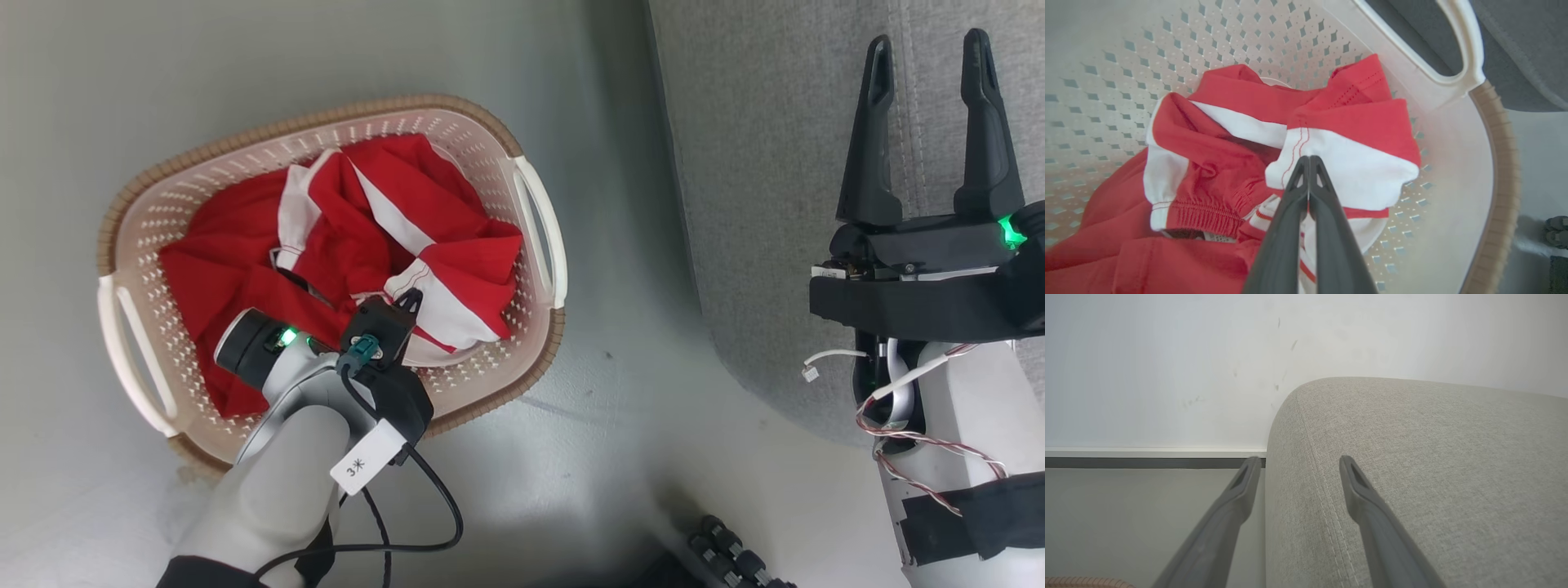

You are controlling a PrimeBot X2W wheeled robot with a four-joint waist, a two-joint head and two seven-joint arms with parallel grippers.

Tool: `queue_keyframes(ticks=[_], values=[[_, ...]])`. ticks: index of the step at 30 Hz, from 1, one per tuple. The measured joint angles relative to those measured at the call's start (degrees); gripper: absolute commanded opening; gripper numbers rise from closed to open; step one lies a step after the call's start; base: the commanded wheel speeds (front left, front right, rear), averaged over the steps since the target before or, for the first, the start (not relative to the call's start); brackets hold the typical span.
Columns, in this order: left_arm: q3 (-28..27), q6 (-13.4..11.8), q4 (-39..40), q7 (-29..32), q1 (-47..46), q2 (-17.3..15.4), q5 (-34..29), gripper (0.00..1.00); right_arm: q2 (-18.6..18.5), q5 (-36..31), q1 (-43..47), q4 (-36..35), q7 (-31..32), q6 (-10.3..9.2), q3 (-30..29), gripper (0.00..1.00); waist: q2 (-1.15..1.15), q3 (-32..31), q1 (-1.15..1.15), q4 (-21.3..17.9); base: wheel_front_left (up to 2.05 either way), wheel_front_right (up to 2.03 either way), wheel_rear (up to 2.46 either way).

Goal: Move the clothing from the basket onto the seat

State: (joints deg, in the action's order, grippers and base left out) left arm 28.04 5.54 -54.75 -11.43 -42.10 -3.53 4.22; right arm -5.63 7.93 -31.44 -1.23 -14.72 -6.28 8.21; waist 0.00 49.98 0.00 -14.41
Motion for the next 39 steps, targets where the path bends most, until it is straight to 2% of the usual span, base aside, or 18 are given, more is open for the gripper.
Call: queue_keyframes(ticks=[21,33,39], values=[[-2.1,0.1,2.2,-2.9,2.9,0.9,6.9,0.0,-1.0,-0.9,3.1,7.0,0.0,1.24,-1.3,1.0,0.0,-11.7,-0.01,4.3,0.0,0.0,0.0],[-3.9,0.5,14.7,-2.9,10.1,0.9,12.6,0.0,-1.4,-0.9,6.7,9.5,0.0,1.74,-1.8,1.0,-0.01,-21.4,-0.01,7.3,0.0,0.0,0.0],[-4.5,0.5,21.0,-2.9,13.1,1.0,12.9,0.0,-1.4,-0.9,9.2,10.9,0.0,1.78,-2.1,1.0,-0.01,-26.5,-0.01,8.3,0.0,0.0,0.0]])
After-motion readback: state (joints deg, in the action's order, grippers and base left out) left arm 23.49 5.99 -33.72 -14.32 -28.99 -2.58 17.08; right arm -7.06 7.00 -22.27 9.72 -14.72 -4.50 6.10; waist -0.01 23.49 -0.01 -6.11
